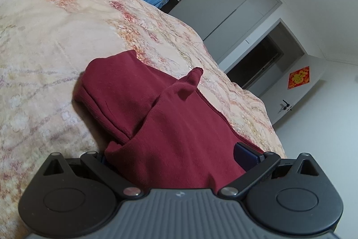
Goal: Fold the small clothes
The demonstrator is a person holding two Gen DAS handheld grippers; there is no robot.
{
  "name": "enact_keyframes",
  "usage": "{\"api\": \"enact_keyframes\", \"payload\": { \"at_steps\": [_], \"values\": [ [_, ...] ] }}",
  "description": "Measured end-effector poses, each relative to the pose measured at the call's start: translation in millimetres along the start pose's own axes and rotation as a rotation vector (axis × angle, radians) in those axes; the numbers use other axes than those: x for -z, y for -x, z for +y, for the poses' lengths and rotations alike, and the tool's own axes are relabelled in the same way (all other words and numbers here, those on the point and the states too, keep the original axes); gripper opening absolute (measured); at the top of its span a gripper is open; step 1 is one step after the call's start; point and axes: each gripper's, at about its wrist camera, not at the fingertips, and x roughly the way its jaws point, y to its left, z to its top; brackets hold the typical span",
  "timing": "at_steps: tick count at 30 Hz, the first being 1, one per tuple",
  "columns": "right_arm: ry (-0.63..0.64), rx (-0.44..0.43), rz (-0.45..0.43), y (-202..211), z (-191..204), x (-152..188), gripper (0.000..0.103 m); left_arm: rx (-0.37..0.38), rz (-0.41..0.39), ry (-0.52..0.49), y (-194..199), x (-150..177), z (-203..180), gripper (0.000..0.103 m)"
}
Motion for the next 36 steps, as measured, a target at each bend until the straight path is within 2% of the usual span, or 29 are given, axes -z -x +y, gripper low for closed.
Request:
{"api": "enact_keyframes", "payload": {
  "at_steps": [2, 4, 6, 8, 14, 16, 17, 21, 25, 29, 32, 36],
  "values": [
    [0.002, 0.002, -0.001, -0.2, 0.5, -0.2, 0.103, -0.009, -0.009, 0.024, 1.5, -1.8, 1.5, 0.099],
    [0.004, 0.004, -0.002, 0.2, 1.0, -0.1, 0.103, -0.037, -0.026, 0.031, 2.4, -4.1, 1.2, 0.088],
    [0.004, 0.005, -0.003, 0.6, 1.1, -0.1, 0.103, -0.061, -0.042, 0.030, 1.9, -5.6, 1.7, 0.068],
    [0.003, 0.004, -0.003, 0.5, 1.0, 0.0, 0.103, -0.075, -0.052, 0.044, 0.2, -6.8, 3.5, 0.055],
    [-0.017, -0.009, 0.007, -0.3, -1.2, -1.3, 0.103, -0.092, -0.051, 0.025, -9.3, -10.6, 2.9, 0.055],
    [-0.041, -0.028, 0.020, -1.4, -5.9, -3.7, 0.103, -0.103, -0.053, -0.005, -11.3, -11.5, -1.9, 0.050],
    [-0.063, -0.047, 0.033, -2.5, -9.9, -5.3, 0.103, -0.113, -0.052, -0.026, -12.7, -12.2, -5.1, 0.041],
    [-0.190, -0.114, 0.093, 1.1, -37.9, -10.9, 0.103, -0.128, -0.043, -0.108, -15.4, -17.3, -21.0, 0.028],
    [-0.223, -0.075, 0.108, 28.3, -66.5, -13.1, 0.103, -0.085, -0.057, -0.229, -14.1, -22.0, -51.7, 0.024],
    [-0.174, 0.026, 0.108, 68.0, -90.5, -3.9, 0.103, 0.001, -0.048, -0.374, -18.8, -18.8, -102.6, 0.021],
    [-0.183, 0.083, 0.128, 96.8, -111.5, 8.9, 0.103, 0.082, -0.021, -0.508, -24.7, -3.8, -152.0, 0.021],
    [-0.208, 0.178, 0.185, 126.6, -137.8, 32.0, 0.103, 0.233, 0.038, -0.666, -27.6, 33.1, -216.7, 0.019]
  ]
}}
